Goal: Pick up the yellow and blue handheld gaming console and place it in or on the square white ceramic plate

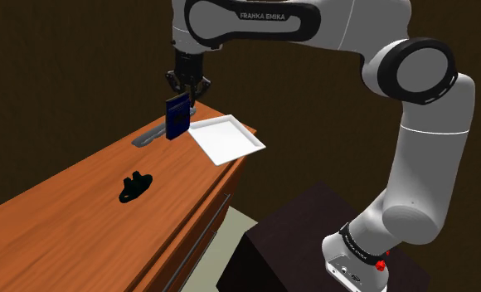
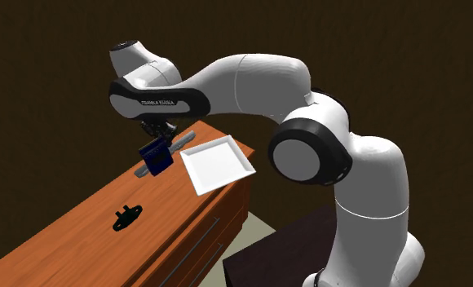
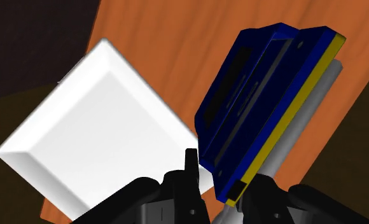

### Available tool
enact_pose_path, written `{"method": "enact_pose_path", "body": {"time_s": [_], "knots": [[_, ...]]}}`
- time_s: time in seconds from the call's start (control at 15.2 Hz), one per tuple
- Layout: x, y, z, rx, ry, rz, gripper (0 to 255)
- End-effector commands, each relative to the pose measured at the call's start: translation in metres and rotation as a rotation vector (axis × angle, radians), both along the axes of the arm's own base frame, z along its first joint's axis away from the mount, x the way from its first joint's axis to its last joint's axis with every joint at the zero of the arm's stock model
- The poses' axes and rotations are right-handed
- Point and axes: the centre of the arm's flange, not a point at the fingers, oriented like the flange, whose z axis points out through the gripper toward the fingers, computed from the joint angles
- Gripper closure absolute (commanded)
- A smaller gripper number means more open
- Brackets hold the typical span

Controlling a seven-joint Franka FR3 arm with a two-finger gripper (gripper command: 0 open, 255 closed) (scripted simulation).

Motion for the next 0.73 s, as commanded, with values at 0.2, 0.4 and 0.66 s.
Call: {"method": "enact_pose_path", "body": {"time_s": [0.2,0.4,0.66], "knots": [[-0.002,-0.058,0.011,0.000,0.000,0.000,255],[-0.003,-0.098,0.017,0.000,0.000,0.000,255],[-0.005,-0.150,0.026,0.000,0.000,0.000,255]]}}
